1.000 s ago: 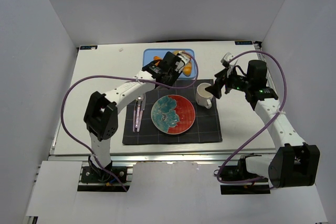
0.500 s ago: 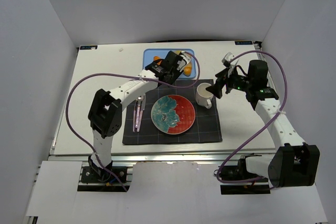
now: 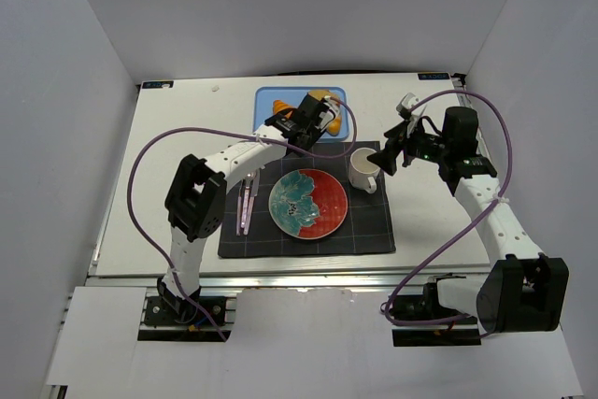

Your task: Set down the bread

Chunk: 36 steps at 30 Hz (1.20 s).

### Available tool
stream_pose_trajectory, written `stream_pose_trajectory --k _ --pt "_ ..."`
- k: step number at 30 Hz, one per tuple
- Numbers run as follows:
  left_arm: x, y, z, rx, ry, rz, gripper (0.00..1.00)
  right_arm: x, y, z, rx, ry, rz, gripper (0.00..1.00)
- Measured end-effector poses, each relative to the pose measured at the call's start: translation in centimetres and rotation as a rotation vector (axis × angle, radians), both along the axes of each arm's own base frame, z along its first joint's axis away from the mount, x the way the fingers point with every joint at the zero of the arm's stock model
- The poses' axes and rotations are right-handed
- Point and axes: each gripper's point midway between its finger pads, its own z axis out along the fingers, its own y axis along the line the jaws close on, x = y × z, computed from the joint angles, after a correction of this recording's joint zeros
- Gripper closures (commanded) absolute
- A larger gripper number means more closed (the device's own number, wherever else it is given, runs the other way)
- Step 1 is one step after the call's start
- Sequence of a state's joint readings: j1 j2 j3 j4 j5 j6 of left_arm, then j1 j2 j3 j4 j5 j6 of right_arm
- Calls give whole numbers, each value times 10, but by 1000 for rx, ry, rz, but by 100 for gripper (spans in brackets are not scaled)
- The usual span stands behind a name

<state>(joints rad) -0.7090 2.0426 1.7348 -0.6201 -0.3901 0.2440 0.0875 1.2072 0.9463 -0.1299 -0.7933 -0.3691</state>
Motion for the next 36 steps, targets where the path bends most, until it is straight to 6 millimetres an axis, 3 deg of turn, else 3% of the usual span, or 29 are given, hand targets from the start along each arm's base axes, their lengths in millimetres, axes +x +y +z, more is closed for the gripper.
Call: stream_pose_trajectory --k 4,8,15,22,29,32,36 --pt "2 2 2 8 -13 8 58 0 0 -1 1 3 0 11" --pt "2 3 2 14 -15 8 75 0 0 -1 3 4 3 11" --pt "3 2 8 4 -17 17 89 -1 1 0 9 6 12 11" --pt "12 2 43 -119 -57 108 94 -1 0 0 11 7 10 11" --pt "19 33 72 -263 -71 227 95 -2 1 0 19 14 15 11" --pt "13 39 75 -308 -59 244 95 -3 1 0 21 17 17 11" --pt "-8 31 72 -378 -8 191 95 -3 1 1 23 16 22 11"
